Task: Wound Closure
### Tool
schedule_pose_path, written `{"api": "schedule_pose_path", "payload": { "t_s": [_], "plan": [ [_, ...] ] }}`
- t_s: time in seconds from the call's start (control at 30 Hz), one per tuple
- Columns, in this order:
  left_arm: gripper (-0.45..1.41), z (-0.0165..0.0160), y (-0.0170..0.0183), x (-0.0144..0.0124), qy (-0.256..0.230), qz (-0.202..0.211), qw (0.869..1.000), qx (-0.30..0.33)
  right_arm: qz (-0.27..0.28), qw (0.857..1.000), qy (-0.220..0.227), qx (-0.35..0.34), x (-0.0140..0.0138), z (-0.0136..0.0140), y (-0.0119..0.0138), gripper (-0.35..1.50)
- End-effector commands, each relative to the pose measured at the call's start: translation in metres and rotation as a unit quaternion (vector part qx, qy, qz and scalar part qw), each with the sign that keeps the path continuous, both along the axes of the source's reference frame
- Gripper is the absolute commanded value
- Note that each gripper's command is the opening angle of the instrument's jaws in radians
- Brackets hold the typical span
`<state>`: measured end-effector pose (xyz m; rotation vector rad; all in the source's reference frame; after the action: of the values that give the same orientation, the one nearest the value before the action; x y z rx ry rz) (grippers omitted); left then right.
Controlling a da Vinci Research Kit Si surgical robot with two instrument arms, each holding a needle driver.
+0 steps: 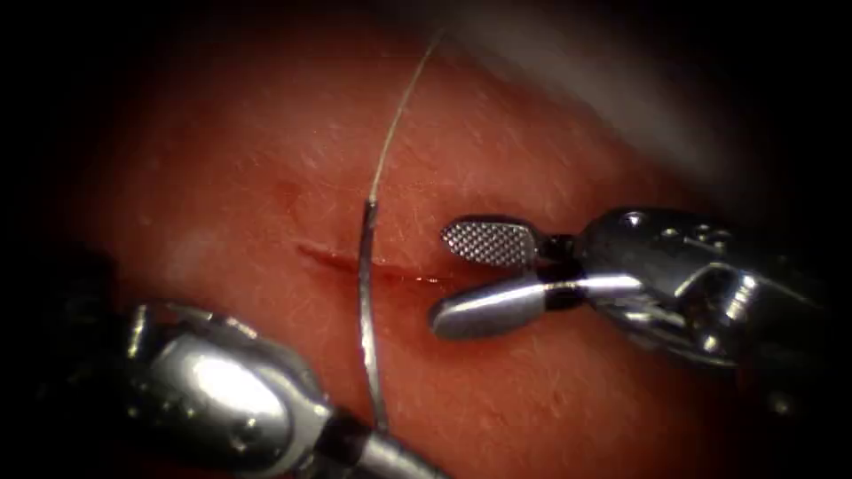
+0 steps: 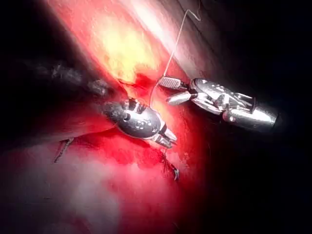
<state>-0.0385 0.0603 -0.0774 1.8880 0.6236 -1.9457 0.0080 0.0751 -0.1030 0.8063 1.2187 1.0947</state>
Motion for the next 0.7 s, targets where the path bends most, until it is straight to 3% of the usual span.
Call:
{"api": "schedule_pose_path", "payload": {
  "t_s": [0.03, 0.5, 0.57, 0.63, 0.7],
  "plan": [
    [-0.35, 0.0005, -0.0006, -0.0006, -0.003, 0.005, 1.0, -0.001, -0.006, 1.0, 0.023, 0.016, 0.0018, 0.0003, 0.0004, 0.89],
    [-0.35, 0.0001, -0.0007, -0.0007, -0.011, 0.013, 1.0, -0.005, -0.022, 0.994, 0.076, 0.07, 0.0056, 0.0031, -0.0016, 0.76],
    [-0.35, 0.0002, -0.0007, -0.0008, -0.011, 0.013, 1.0, -0.005, -0.011, 0.991, 0.101, 0.084, 0.0055, 0.003, -0.0015, 0.56],
    [-0.35, 0.0002, -0.0007, -0.0008, -0.011, 0.009, 1.0, -0.006, -0.007, 0.99, 0.111, 0.085, 0.0055, 0.0028, -0.0017, -0.27],
    [-0.35, 0.0002, -0.0007, -0.0008, -0.009, 0.009, 1.0, -0.007, -0.006, 0.989, 0.117, 0.087, 0.0053, 0.0027, -0.0019, -0.35]
  ]
}}
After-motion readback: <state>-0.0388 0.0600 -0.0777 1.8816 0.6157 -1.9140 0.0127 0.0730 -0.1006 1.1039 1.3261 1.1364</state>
